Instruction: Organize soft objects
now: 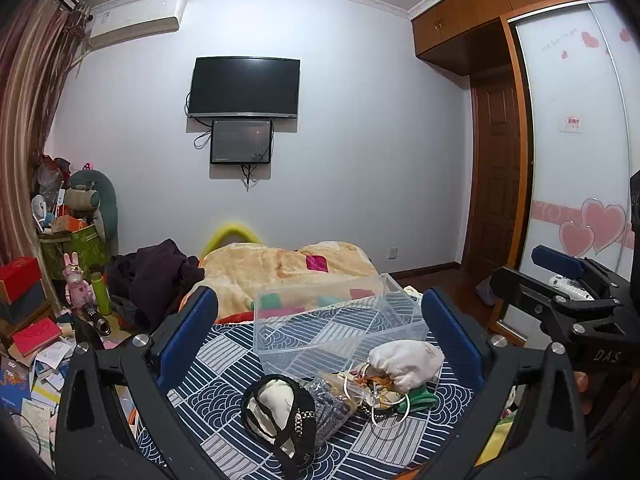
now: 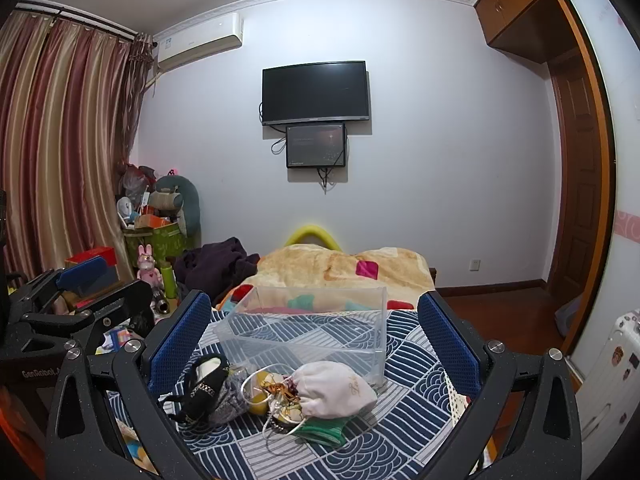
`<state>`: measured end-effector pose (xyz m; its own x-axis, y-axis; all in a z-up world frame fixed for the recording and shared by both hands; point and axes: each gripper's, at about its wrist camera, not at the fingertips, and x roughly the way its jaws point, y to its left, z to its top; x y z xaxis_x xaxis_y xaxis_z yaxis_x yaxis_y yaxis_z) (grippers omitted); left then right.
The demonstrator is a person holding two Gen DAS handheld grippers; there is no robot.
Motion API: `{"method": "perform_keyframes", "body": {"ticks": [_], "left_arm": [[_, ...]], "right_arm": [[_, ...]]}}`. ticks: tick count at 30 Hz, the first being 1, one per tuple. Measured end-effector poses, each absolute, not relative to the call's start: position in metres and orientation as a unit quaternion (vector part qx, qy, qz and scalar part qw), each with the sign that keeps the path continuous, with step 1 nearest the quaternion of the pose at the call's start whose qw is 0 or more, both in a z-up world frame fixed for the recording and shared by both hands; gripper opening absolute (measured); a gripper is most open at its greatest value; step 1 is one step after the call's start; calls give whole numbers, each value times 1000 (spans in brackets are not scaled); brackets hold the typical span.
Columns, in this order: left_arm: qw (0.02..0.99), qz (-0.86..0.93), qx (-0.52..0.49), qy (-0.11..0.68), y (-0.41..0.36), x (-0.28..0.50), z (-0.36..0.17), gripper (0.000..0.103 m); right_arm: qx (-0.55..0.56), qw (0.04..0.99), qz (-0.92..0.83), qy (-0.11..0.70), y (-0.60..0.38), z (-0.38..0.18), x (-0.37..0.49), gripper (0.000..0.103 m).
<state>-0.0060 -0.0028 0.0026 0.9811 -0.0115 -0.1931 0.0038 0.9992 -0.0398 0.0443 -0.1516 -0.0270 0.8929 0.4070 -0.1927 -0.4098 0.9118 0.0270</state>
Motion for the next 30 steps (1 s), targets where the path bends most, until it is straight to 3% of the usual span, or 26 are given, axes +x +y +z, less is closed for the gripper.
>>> {"method": "perform_keyframes", "body": {"ticks": [30], "left_arm": [[995,-14,-22,97,-4,-8,4,103]], "right_arm": [[-3,971,218,96,-151,-24,45,103]]}}
